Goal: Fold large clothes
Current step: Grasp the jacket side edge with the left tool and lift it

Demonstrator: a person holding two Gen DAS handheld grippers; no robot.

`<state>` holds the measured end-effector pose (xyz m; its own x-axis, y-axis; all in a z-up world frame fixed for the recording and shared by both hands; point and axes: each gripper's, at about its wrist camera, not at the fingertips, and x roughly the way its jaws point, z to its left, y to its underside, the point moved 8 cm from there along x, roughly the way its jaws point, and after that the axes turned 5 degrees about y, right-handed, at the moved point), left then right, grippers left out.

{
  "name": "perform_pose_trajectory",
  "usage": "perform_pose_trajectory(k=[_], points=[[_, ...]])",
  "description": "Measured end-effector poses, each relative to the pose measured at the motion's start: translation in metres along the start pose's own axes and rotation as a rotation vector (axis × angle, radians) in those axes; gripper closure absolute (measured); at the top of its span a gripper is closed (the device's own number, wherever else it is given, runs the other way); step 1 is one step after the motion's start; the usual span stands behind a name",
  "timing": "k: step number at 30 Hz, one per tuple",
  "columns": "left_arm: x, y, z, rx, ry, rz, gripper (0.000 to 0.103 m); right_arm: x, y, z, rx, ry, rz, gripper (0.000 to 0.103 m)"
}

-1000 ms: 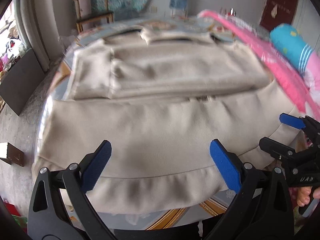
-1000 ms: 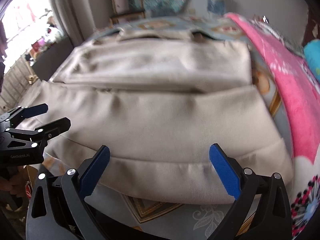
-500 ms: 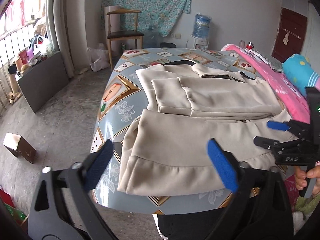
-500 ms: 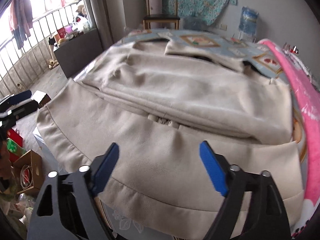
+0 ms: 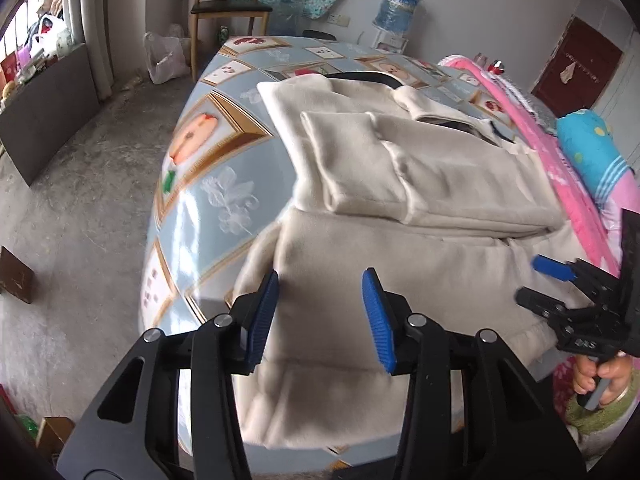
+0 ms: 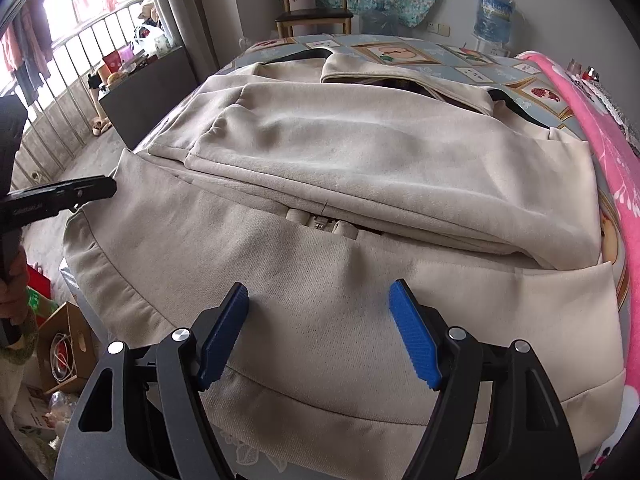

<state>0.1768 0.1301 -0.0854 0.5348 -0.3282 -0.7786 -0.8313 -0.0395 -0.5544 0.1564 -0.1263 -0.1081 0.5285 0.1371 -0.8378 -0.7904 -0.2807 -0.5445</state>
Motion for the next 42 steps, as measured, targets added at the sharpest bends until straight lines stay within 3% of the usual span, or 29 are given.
perform_pose_trajectory(k=[7,13,17,19,23,25,26,30,32,35,39,42], points=[[0.014,-0.007,0.004,-0.044,0.101,0.04,0.062,0.0,0.0,0.0,0.002,0.004,-0.001,0.032],[0.001,-0.016,-0.001,-0.072,0.325,0.013,0.062,0.001,0.0,0.001,0.002,0.004,-0.001,0.032],[0.015,-0.017,0.011,-0.096,0.259,0.054,0.062,0.0,0.0,0.0,0.004,0.003,-0.002,0.032],[0.019,-0.019,0.011,-0.117,0.279,0.066,0.062,0.001,-0.001,0.001,0.003,0.003,-0.001,0.032],[0.008,-0.024,-0.008,-0.066,0.407,0.026,0.062,0.001,0.0,0.0,0.002,0.003,-0.002,0.032],[-0.001,-0.022,-0.022,0.004,0.468,0.014,0.056,0.0,0.0,0.001,0.0,0.004,-0.004,0.032],[-0.001,-0.021,-0.025,0.035,0.459,0.015,0.055,0.0,0.0,0.001,-0.001,0.004,-0.004,0.031],[0.016,-0.017,-0.017,0.092,0.274,0.053,0.056,0.0,-0.001,0.001,-0.006,0.005,-0.006,0.031],[0.023,-0.014,-0.016,0.108,0.248,0.066,0.057,0.0,-0.001,0.001,-0.005,0.006,-0.005,0.031],[0.021,-0.013,-0.02,0.106,0.313,0.058,0.057,0.0,-0.001,0.001,-0.006,0.007,-0.005,0.031],[-0.008,-0.015,-0.036,0.092,0.541,-0.008,0.056,0.0,-0.001,0.001,-0.008,0.007,-0.005,0.031],[0.0,-0.008,-0.035,0.159,0.427,0.028,0.057,0.0,-0.001,0.001,-0.011,0.009,-0.006,0.031]])
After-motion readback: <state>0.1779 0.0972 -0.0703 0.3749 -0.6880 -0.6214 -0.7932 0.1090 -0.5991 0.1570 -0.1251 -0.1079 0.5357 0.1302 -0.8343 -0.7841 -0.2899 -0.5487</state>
